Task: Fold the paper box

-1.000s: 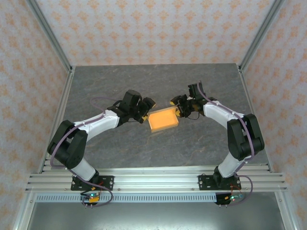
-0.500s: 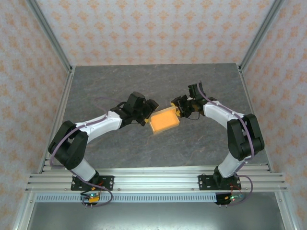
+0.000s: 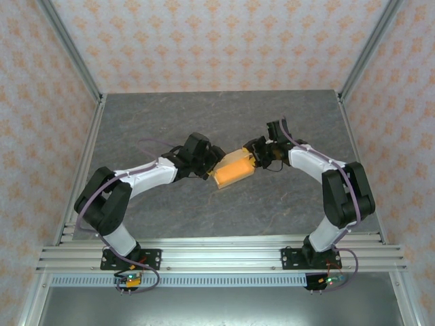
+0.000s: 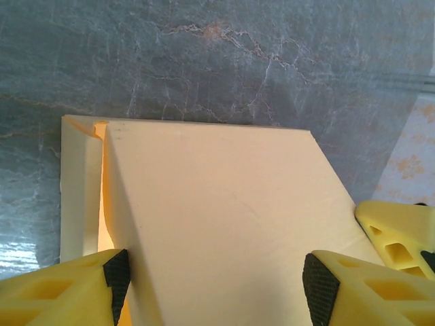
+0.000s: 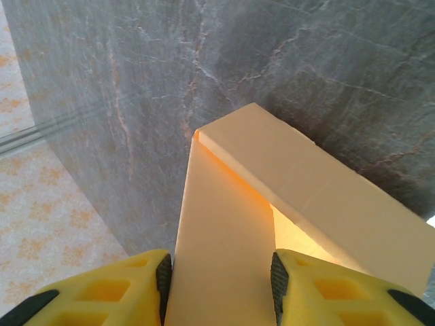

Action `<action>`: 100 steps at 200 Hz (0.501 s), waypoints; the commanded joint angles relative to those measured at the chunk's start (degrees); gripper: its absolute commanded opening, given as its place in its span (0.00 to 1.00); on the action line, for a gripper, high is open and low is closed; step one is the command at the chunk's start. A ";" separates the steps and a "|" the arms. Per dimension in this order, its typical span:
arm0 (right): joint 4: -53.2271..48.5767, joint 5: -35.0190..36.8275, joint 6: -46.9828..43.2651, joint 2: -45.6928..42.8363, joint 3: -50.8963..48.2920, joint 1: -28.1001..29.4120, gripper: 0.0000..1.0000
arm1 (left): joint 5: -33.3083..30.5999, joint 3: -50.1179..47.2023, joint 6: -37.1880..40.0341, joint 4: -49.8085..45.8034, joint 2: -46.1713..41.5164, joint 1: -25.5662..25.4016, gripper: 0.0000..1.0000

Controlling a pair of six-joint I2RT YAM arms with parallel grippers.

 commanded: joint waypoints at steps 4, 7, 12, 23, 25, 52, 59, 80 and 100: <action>-1.47 1.45 -1.21 -2.72 -1.93 0.42 0.46 | 2.07 2.11 14.69 -3.17 -0.13 -0.78 0.71; -1.96 1.65 -1.60 -2.84 -2.01 0.39 0.47 | 2.09 2.59 16.47 -4.38 -0.13 -0.84 0.71; -2.79 2.12 -2.34 -3.07 -2.03 0.39 0.48 | 1.92 3.15 18.99 -6.27 -0.13 -0.86 0.71; -4.99 3.58 -4.58 -3.60 -1.90 0.21 0.50 | 0.96 3.60 23.76 -8.55 -0.38 -0.91 0.72; -5.49 3.86 -5.05 -3.69 -1.87 0.22 0.50 | 0.68 3.54 24.37 -8.86 -0.50 -0.88 0.72; -10.62 5.89 -9.89 -5.26 -2.06 -1.34 0.54 | -1.25 2.20 30.12 -8.83 -0.29 -0.87 0.71; -11.29 5.81 -10.52 -5.80 -2.49 -2.02 0.55 | -1.28 1.52 30.84 -8.16 -0.09 -0.87 0.71; -12.60 4.85 -11.92 -7.21 -3.91 -3.69 0.57 | -1.08 -0.19 32.52 -6.69 0.66 -0.86 0.69; -14.62 4.99 -14.02 -8.36 -4.40 -4.61 0.59 | -1.56 -0.48 34.61 -7.55 1.47 -0.87 0.69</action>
